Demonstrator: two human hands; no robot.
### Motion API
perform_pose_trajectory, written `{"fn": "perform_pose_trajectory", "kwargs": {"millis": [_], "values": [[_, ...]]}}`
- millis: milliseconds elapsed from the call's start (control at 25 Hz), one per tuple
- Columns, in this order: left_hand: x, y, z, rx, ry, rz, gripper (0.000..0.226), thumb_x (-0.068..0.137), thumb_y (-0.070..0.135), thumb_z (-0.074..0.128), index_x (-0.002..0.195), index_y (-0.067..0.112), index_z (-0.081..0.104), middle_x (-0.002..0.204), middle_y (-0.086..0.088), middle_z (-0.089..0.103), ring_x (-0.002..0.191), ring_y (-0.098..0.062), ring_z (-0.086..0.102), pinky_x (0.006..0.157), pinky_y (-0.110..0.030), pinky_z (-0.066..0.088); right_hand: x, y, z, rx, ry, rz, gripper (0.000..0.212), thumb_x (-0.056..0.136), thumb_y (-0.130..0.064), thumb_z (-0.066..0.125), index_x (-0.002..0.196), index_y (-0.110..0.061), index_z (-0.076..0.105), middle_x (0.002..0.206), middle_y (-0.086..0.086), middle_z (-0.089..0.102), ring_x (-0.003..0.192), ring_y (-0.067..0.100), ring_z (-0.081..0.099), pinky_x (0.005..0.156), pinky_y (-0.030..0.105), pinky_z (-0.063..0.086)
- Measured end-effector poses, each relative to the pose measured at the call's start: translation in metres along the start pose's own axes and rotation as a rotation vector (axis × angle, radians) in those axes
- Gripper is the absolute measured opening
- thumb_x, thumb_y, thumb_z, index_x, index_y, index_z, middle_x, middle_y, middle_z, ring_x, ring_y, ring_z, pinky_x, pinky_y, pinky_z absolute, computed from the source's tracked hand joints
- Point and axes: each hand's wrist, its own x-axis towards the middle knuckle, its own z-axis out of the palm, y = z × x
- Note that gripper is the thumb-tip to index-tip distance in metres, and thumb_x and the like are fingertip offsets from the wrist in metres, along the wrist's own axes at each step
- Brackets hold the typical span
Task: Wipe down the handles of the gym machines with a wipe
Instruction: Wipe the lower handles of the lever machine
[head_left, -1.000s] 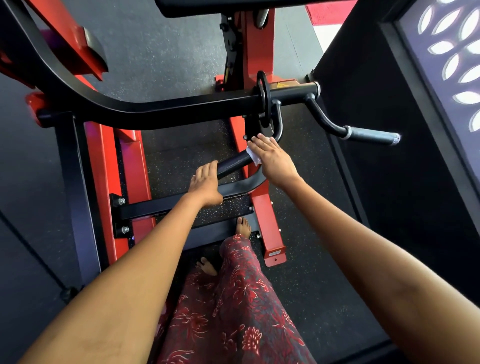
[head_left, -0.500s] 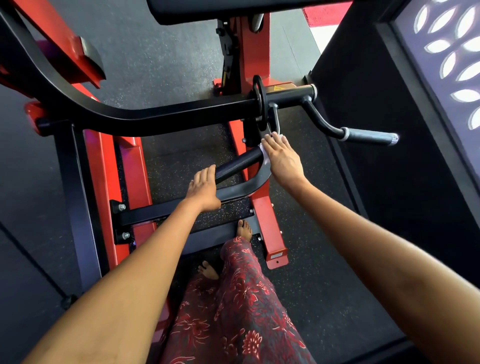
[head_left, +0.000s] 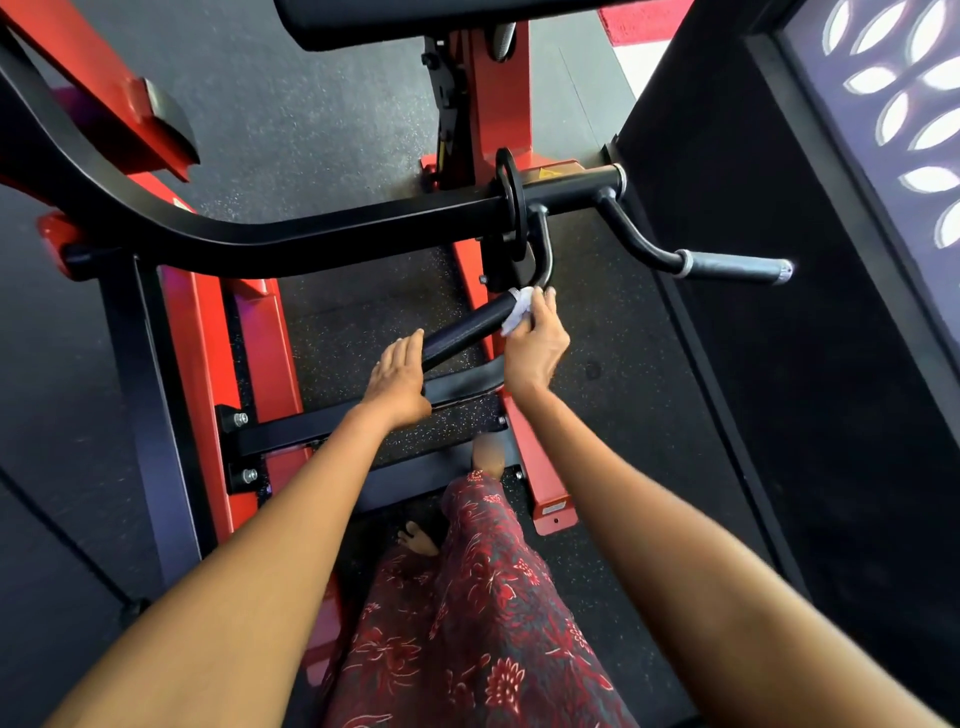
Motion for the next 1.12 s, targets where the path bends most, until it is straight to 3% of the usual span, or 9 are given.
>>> {"fn": "perform_pose_trajectory", "kwargs": {"millis": [40, 120, 200, 360, 480, 600, 720, 920, 1120], "values": [[0.000, -0.001, 0.000, -0.006, -0.004, 0.005, 0.101, 0.079, -0.006, 0.059, 0.151, 0.014, -0.008, 0.159, -0.006, -0.001, 0.146, -0.023, -0.004, 0.119, -0.041, 0.008, -0.008, -0.010, 0.007, 0.201, 0.044, 0.227, 0.034, 0.092, 0.003, 0.043, 0.124, 0.002, 0.056, 0.135, 0.016, 0.051, 0.123, 0.025, 0.050, 0.097, 0.018, 0.035], [0.000, 0.000, -0.001, -0.006, -0.005, 0.007, 0.100, 0.079, -0.007, 0.057, 0.151, 0.013, -0.009, 0.159, -0.007, -0.001, 0.146, -0.023, -0.004, 0.119, -0.041, 0.008, -0.022, -0.026, 0.017, 0.446, -0.105, 0.570, 0.033, 0.095, -0.003, 0.039, 0.125, 0.004, 0.051, 0.126, 0.020, 0.055, 0.108, 0.029, 0.057, 0.082, 0.024, 0.040], [-0.001, 0.001, -0.001, -0.002, -0.007, 0.001, 0.099, 0.079, -0.008, 0.055, 0.151, 0.013, -0.009, 0.159, -0.007, -0.002, 0.146, -0.022, -0.005, 0.119, -0.041, 0.009, -0.032, -0.032, 0.017, 0.585, -0.266, 0.740, 0.036, 0.097, -0.003, 0.034, 0.131, 0.005, 0.042, 0.130, 0.021, 0.051, 0.108, 0.032, 0.058, 0.078, 0.027, 0.043], [-0.002, 0.003, 0.000, -0.002, 0.018, 0.003, 0.100, 0.079, -0.009, 0.055, 0.151, 0.014, -0.009, 0.158, -0.006, -0.001, 0.146, -0.021, -0.004, 0.119, -0.040, 0.009, -0.011, -0.027, 0.006, 1.063, -0.080, 0.792, 0.024, 0.095, 0.005, 0.037, 0.110, 0.006, 0.056, 0.099, 0.015, 0.062, 0.064, 0.015, 0.060, 0.060, 0.022, 0.049], [-0.002, 0.002, 0.000, -0.009, 0.006, -0.007, 0.100, 0.079, -0.010, 0.055, 0.151, 0.015, -0.009, 0.159, -0.005, -0.003, 0.146, -0.021, -0.005, 0.119, -0.041, 0.009, -0.008, -0.022, 0.014, 1.055, -0.069, 0.832, 0.022, 0.096, -0.001, 0.039, 0.081, -0.008, 0.054, 0.079, 0.004, 0.054, 0.064, 0.010, 0.050, 0.062, 0.020, 0.047], [-0.001, 0.001, 0.000, -0.019, 0.013, -0.002, 0.100, 0.078, -0.008, 0.057, 0.151, 0.014, -0.008, 0.159, -0.006, -0.001, 0.146, -0.022, -0.004, 0.119, -0.042, 0.010, -0.031, -0.021, 0.018, 1.034, -0.253, 0.855, 0.021, 0.098, -0.001, 0.036, 0.085, -0.005, 0.051, 0.081, 0.007, 0.053, 0.067, 0.012, 0.051, 0.076, 0.026, 0.048], [-0.001, -0.001, 0.000, -0.018, 0.016, 0.004, 0.101, 0.079, -0.004, 0.061, 0.151, 0.013, -0.007, 0.159, -0.007, 0.000, 0.146, -0.023, -0.002, 0.119, -0.041, 0.011, -0.036, -0.020, 0.002, 0.726, -0.268, 0.759, 0.015, 0.092, 0.006, 0.047, 0.101, 0.001, 0.058, 0.087, 0.009, 0.058, 0.074, 0.017, 0.059, 0.083, 0.028, 0.051], [0.001, 0.000, 0.002, -0.025, 0.021, -0.004, 0.104, 0.079, -0.005, 0.063, 0.151, 0.015, -0.009, 0.159, -0.005, -0.001, 0.146, -0.023, -0.004, 0.119, -0.041, 0.009, 0.003, -0.019, -0.034, 0.019, 0.122, 0.153, 0.014, 0.087, -0.008, 0.058, 0.099, -0.004, 0.065, 0.101, 0.008, 0.063, 0.093, 0.017, 0.057, 0.075, 0.014, 0.036], [0.002, -0.002, 0.004, -0.016, 0.028, -0.007, 0.104, 0.080, -0.002, 0.066, 0.151, 0.014, -0.009, 0.158, -0.006, 0.000, 0.146, -0.024, -0.004, 0.119, -0.041, 0.010, 0.023, -0.017, -0.015, -0.430, -0.036, -0.306, 0.023, 0.092, -0.007, 0.048, 0.106, -0.007, 0.067, 0.106, 0.010, 0.052, 0.101, 0.023, 0.049, 0.080, 0.031, 0.046]]}}
